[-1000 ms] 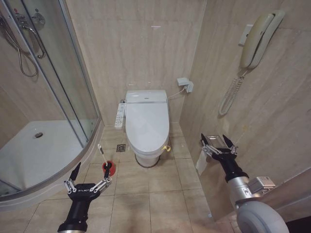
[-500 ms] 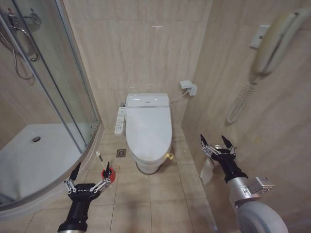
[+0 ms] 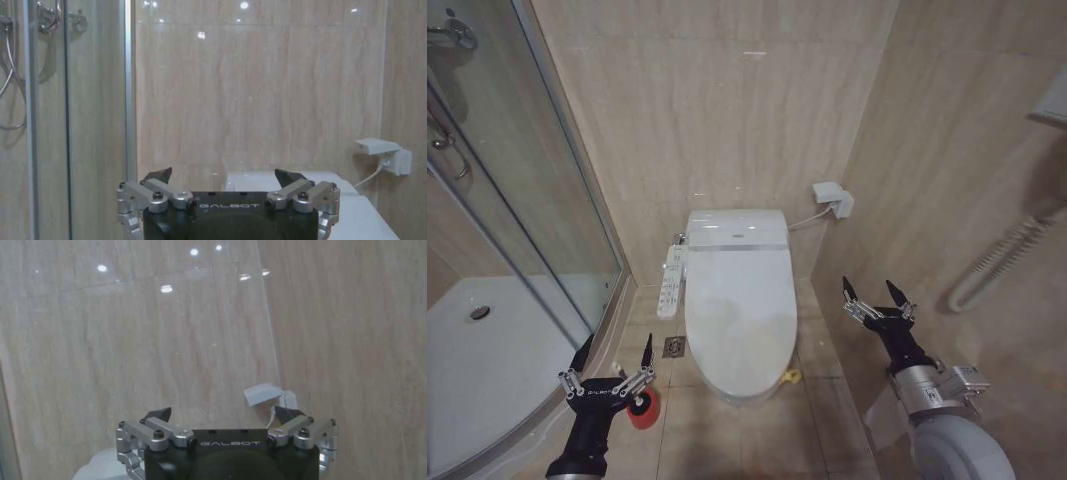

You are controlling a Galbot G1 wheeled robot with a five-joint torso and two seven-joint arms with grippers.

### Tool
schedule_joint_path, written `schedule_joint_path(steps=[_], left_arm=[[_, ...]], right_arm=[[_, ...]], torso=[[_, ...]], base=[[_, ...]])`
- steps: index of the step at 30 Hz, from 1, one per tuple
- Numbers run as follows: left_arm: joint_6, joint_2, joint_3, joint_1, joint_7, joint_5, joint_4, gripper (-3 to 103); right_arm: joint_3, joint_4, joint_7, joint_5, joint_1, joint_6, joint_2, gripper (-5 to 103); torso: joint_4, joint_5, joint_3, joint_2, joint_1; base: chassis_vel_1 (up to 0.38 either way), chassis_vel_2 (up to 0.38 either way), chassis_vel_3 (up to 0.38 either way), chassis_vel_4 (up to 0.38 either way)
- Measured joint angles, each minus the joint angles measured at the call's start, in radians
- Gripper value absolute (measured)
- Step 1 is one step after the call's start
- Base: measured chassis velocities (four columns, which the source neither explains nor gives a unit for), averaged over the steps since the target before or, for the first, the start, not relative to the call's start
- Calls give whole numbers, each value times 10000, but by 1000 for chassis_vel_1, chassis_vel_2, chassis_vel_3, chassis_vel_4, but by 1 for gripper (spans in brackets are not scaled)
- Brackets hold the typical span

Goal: Open the toilet lid, clean the toilet bowl with a toilet brush, close the toilet lid, and flush.

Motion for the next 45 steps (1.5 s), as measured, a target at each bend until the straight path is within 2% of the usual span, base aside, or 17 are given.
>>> schedule_joint_path(steps=[6, 10, 14, 18, 24, 26, 32, 45], left_arm=[[0, -2, 1, 1, 0, 0, 0, 100], [0, -2, 1, 4, 0, 0, 0, 100], [0, -1, 1, 2, 0, 0, 0, 100], [0, -1, 0, 1, 0, 0, 0, 100], [0, -1, 1, 1, 0, 0, 0, 100], [0, -1, 1, 1, 0, 0, 0, 100], [0, -1, 1, 1, 0, 0, 0, 100], [0, -1, 1, 1, 0, 0, 0, 100]], right_arm=[[-119, -345, -307, -300, -413, 247, 202, 100], [-351, -1678, -905, -1227, -1218, 1054, 511, 100], [-621, -2394, -1054, -1719, -1560, 1460, 651, 100], [-942, -3097, -1060, -2272, -1516, 1841, 842, 100], [-1154, -3965, -1060, -2587, -1328, 2211, 959, 100], [-1292, -4656, -1069, -2973, -1218, 2626, 974, 100], [-1652, -6078, -1178, -3614, -822, 3257, 1199, 100], [-2482, -6756, -1205, -3913, 64, 2954, 1678, 100]], torso=[[-5, 3, -6, 6, -15], [-6, 5, -6, 7, -16], [-5, 3, -3, 6, -10], [-1, 2, -3, 4, -7], [-3, 0, -3, 4, -8], [-2, 4, -3, 4, -8], [-4, 4, -3, 3, -8], [-4, 2, -2, 3, -8]], base=[[12, -39, -22, 47], [40, -40, -44, 29], [0, 0, 0, 0], [0, 0, 0, 0], [0, 0, 0, 0], [0, 0, 0, 0], [0, 0, 0, 0], [0, 0, 0, 0]])
